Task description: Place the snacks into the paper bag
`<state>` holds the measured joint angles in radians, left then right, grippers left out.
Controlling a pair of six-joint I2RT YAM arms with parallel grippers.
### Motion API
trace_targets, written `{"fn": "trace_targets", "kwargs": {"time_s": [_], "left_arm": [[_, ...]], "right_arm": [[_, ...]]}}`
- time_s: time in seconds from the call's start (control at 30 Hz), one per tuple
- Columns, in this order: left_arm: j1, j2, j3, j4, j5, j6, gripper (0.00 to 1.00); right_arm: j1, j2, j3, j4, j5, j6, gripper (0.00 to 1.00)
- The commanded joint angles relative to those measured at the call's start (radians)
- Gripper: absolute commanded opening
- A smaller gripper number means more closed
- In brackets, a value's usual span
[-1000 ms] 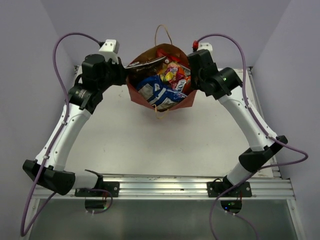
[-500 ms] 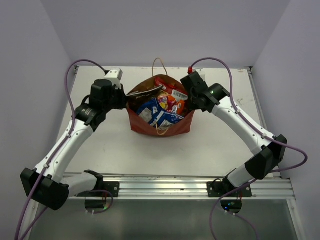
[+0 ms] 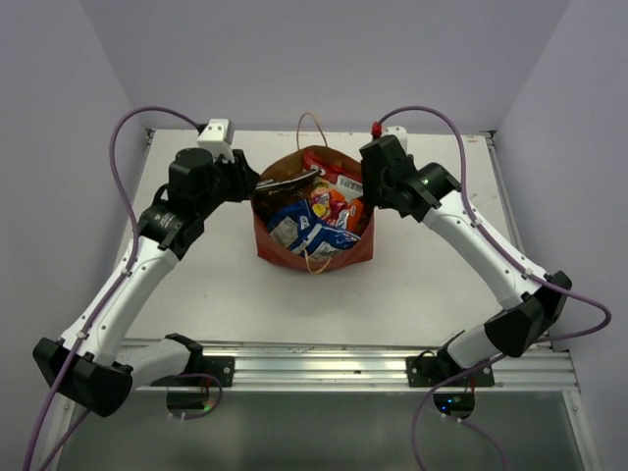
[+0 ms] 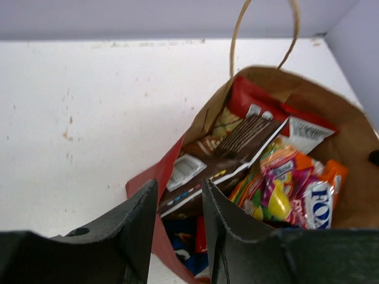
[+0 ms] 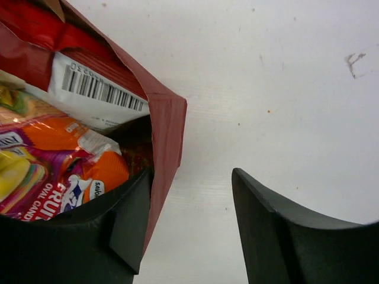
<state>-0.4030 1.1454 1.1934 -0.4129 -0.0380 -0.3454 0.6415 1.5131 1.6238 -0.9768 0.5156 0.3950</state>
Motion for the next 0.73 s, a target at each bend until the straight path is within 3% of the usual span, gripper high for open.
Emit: {"fn": "trace_targets", "kwargs": {"time_s": [0.0,0.17,0.27,0.3,0.37,0.47,0.5,0.53,0.57,0.63,0.7], "left_arm": [[-0.017,-0.038,0.121,0.12,-0.042,0.04,0.41],[-0.017,-0.041,0.271,0.132,-0.211,0.129,0.46],[-0.011,-0.029,0.305,0.132,-0.329,0.178,0.58],[-0.002,-0.009,0.311,0.123,-0.323,0.181,0.59],[0.067,0.016,0.314,0.1,-0.225,0.159,0.6],[0.217,0.042,0.287,0.091,-0.093,0.109,0.6],[0.24,0.043,0.269,0.095,-0.086,0.109,0.6],[0.262,0.042,0.261,0.097,-0.079,0.108,0.6],[0.269,0.042,0.256,0.1,-0.06,0.106,0.61],[0.285,0.042,0.245,0.102,-0.054,0.106,0.61],[0.291,0.043,0.239,0.103,-0.053,0.106,0.61]], "right_arm": [[0.0,-0.085,0.073,0.107,0.043,-0.057,0.6],[-0.003,-0.11,0.183,0.121,0.188,-0.117,0.69],[-0.005,-0.116,0.205,0.099,0.366,-0.127,0.75],[-0.003,-0.125,0.194,0.105,0.389,-0.142,0.82],[-0.003,-0.172,0.141,0.16,0.452,-0.169,0.86],[-0.003,-0.237,0.081,0.205,0.564,-0.188,0.8],[-0.003,-0.251,0.067,0.213,0.59,-0.214,0.81],[-0.005,-0.263,0.053,0.231,0.61,-0.228,0.89],[-0.003,-0.275,0.033,0.233,0.639,-0.258,0.89],[-0.005,-0.295,0.024,0.23,0.638,-0.272,0.79],[-0.005,-0.318,0.016,0.219,0.612,-0.26,0.87]]}}
